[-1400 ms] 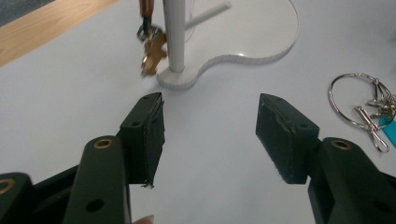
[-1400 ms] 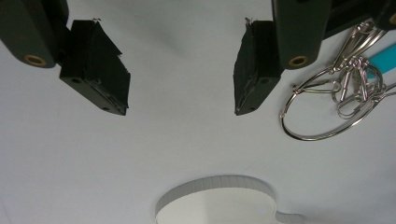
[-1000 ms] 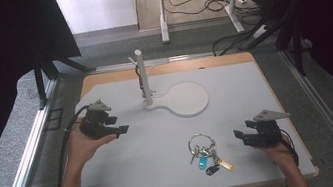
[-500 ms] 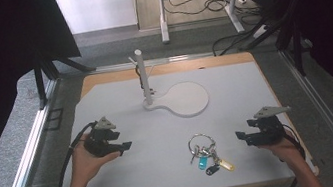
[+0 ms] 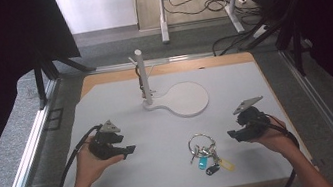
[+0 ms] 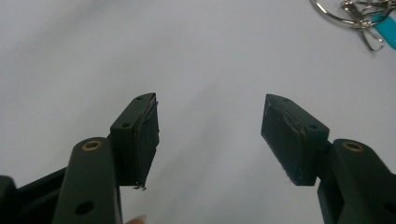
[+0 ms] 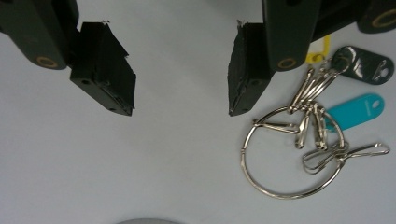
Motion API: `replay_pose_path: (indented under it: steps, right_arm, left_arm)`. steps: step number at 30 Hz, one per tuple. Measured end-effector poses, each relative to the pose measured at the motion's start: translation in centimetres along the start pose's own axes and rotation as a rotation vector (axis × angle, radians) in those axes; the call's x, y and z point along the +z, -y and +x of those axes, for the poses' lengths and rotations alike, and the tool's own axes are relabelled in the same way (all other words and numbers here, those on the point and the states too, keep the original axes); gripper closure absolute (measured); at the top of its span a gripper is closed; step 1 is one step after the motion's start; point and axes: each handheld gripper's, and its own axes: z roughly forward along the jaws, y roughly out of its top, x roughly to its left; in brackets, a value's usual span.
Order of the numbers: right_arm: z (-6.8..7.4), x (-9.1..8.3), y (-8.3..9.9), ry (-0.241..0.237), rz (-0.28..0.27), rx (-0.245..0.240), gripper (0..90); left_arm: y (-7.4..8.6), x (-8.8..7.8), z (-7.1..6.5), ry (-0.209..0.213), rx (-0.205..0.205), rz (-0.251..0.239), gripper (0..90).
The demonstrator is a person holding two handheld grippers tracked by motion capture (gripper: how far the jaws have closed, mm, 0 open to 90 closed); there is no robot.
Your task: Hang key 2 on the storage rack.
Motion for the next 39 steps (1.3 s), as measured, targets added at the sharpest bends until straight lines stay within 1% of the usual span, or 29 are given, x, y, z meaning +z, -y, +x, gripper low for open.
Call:
replay_pose_path:
  steps: [2,4,5,6,7,8,9,10,12,15,19,22,23,25,28,29,32,35,37,38,39]
  right_arm:
    - [0.4,0.0,-0.7,0.001,0.028,-0.02,43.5]
    - [0.9,0.3,-1.6,-0.015,0.052,-0.028,45.3]
    - [0.9,0.3,-1.6,-0.015,0.052,-0.028,45.3]
    - [1.0,0.5,-1.9,-0.023,0.064,-0.033,46.0]
    - [1.5,1.2,-2.8,-0.038,0.107,-0.039,48.0]
    - [1.5,1.2,-2.8,-0.038,0.107,-0.039,48.0]
    - [1.9,2.0,-3.4,-0.044,0.139,-0.041,49.5]
    - [2.0,2.4,-3.8,-0.05,0.154,-0.045,50.1]
    - [2.2,3.3,-4.3,-0.052,0.179,-0.051,51.2]
    - [2.5,4.6,-5.0,-0.05,0.221,-0.066,53.3]
    - [2.7,6.0,-5.5,-0.057,0.265,-0.063,56.4]
    - [2.9,6.7,-5.7,-0.063,0.28,-0.06,57.9]
    - [2.9,6.7,-5.7,-0.063,0.28,-0.06,57.9]
    - [3.2,7.5,-5.9,-0.063,0.301,-0.053,60.4]
    - [3.3,7.8,-5.9,-0.062,0.315,-0.057,61.5]
    - [3.5,8.1,-5.9,-0.054,0.338,-0.058,63.5]
    - [3.8,8.4,-6.0,-0.05,0.355,-0.054,67.2]
    - [4.0,8.4,-6.2,-0.037,0.365,-0.057,68.3]
    - [4.2,8.5,-6.3,-0.033,0.375,-0.042,72.2]
    - [4.3,8.6,-6.3,-0.038,0.379,-0.019,76.9]
    - [4.3,8.5,-6.2,-0.039,0.378,-0.014,78.6]
  left_arm:
    - [0.2,-0.2,-0.1,0.003,-0.002,-0.007,37.4]
    - [0.6,-0.4,0.0,0.01,-0.012,-0.01,37.5]
    - [0.6,-0.4,0.0,0.01,-0.012,-0.01,37.5]
    - [0.8,-0.5,0.0,0.008,-0.014,-0.01,37.5]
    - [1.0,-0.7,0.1,0.006,-0.021,-0.014,37.5]
    - [1.0,-0.7,0.1,0.006,-0.021,-0.014,37.5]
    - [1.2,-0.9,0.3,0.008,-0.026,-0.02,37.5]
    - [1.2,-1.0,0.3,0.009,-0.029,-0.024,37.5]
    - [1.4,-1.1,0.4,0.003,-0.028,-0.024,37.6]
    - [1.6,-1.1,0.6,0.007,-0.034,-0.027,37.6]
    - [2.0,-0.9,0.8,0.008,-0.05,-0.024,37.6]
    - [2.0,-0.9,0.8,0.008,-0.053,-0.022,37.8]
    - [2.0,-0.8,0.8,0.006,-0.051,-0.018,37.8]
    - [1.9,-0.5,0.7,0.005,-0.045,-0.003,37.8]
    - [2.0,-0.4,0.6,0.005,-0.042,0.002,37.7]
    - [2.0,-0.4,0.5,0.005,-0.043,0.003,37.7]
    - [2.1,-0.5,0.5,0.005,-0.047,0.0,37.7]
    - [2.2,-0.5,0.4,0.006,-0.047,0.0,37.7]
    - [2.2,-0.4,0.4,0.006,-0.045,0.008,37.7]
    - [2.2,-0.3,0.4,0.008,-0.047,0.01,37.7]
    - [2.3,-0.3,0.4,0.007,-0.046,0.01,37.6]
